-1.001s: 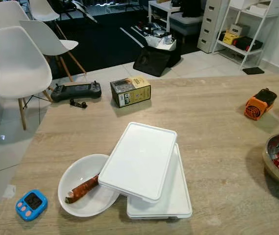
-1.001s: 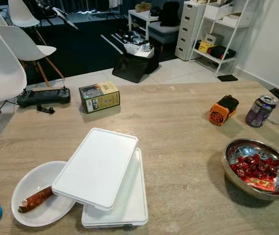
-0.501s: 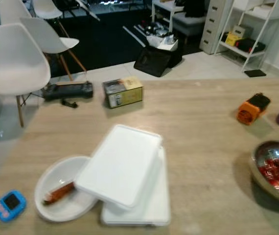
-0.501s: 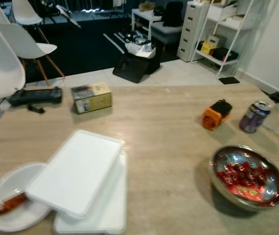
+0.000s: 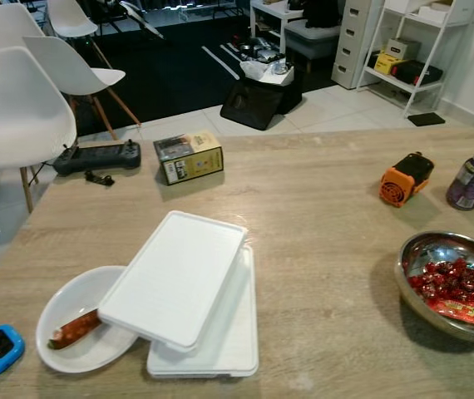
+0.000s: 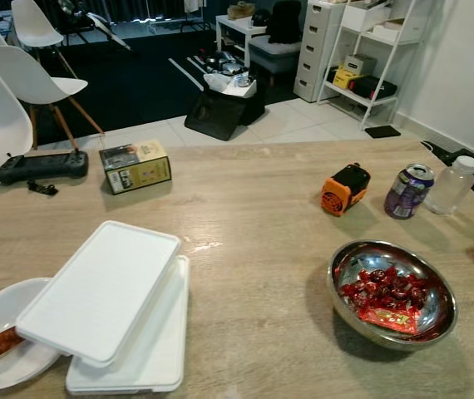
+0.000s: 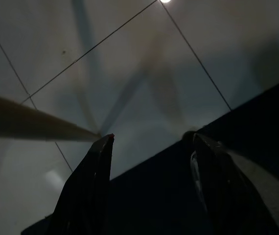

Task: Restocking fridge

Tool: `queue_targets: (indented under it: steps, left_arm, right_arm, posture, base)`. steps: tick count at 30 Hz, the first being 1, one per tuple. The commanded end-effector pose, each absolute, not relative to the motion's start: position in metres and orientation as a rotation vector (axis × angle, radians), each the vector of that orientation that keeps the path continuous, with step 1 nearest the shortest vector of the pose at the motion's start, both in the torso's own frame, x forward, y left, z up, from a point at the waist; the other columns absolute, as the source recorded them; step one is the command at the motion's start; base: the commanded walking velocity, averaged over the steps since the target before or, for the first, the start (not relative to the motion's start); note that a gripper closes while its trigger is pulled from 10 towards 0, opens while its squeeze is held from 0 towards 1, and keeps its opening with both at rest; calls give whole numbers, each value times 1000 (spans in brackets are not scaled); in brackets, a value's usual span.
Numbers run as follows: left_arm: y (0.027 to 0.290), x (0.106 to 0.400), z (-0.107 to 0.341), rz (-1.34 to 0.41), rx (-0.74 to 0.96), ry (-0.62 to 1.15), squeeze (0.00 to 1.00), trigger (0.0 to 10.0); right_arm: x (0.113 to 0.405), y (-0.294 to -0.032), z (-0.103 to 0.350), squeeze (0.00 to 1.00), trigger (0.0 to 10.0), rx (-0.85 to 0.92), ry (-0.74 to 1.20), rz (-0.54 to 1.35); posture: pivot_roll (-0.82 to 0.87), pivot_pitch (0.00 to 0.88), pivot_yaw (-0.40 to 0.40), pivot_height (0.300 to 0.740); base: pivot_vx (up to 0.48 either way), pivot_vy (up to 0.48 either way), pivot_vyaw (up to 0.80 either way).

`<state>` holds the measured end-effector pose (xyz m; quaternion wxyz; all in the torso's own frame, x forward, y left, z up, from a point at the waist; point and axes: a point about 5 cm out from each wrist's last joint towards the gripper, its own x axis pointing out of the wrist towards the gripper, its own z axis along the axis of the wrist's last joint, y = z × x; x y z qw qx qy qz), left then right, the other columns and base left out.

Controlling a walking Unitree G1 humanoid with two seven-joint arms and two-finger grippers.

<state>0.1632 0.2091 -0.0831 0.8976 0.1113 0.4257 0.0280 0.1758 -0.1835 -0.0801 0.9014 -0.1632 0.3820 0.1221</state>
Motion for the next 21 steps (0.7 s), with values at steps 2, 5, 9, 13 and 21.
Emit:
queue_targets:
  steps: [2,5,9,13,21]
  left_arm:
    - [215,158,-85,85,232,900,0,10000]
    - [227,147,-90,203,184,1009,0,10000]
    - [242,123,-97,416,65,1169,0,10000]
    - [259,102,-98,632,-34,1255,0,10000]
    - [299,65,-90,1075,-116,1289,0,10000]
  right_arm:
    - [171,-186,-83,0,10000,-340,815,249]
    - [171,-186,-83,0,10000,-341,815,246]
    - [171,-186,-83,0,10000,-341,815,244]
    - [172,-186,-82,0,10000,-340,814,244]
    - [172,-183,-82,0,10000,-337,811,244]
  posture:
    - [-17,72,3,740]
    - [-16,74,6,740]
    - [-9,75,10,740]
    - [-9,75,10,740]
    - [-1,72,13,740]
  base:
    - [0,0,0]
    - [0,0,0]
    - [0,0,0]
    - [0,0,0]
    - [0,0,0]
